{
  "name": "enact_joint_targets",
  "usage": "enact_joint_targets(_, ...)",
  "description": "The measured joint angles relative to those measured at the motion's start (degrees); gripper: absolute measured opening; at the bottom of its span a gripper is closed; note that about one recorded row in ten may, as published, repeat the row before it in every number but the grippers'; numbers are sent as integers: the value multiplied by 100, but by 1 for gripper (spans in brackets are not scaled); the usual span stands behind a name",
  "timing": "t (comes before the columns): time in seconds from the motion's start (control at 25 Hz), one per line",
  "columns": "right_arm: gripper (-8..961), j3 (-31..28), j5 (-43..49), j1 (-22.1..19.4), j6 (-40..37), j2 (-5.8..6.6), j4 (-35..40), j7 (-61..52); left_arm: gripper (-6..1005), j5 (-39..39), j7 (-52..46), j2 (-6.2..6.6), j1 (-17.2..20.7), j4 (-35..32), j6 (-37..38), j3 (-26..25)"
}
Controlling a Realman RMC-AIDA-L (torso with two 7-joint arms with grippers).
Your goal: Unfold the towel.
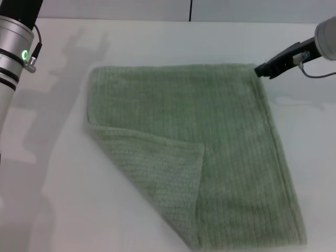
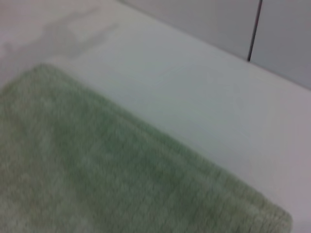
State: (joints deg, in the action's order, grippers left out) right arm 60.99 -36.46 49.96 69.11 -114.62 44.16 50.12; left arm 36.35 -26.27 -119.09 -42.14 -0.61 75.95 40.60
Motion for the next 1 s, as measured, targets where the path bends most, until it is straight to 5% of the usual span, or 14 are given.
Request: enact_joint_targets(1.0,-1,-42,236,288,-503,-41,-1145,745,681,27,-6,0,-161,49,1,0)
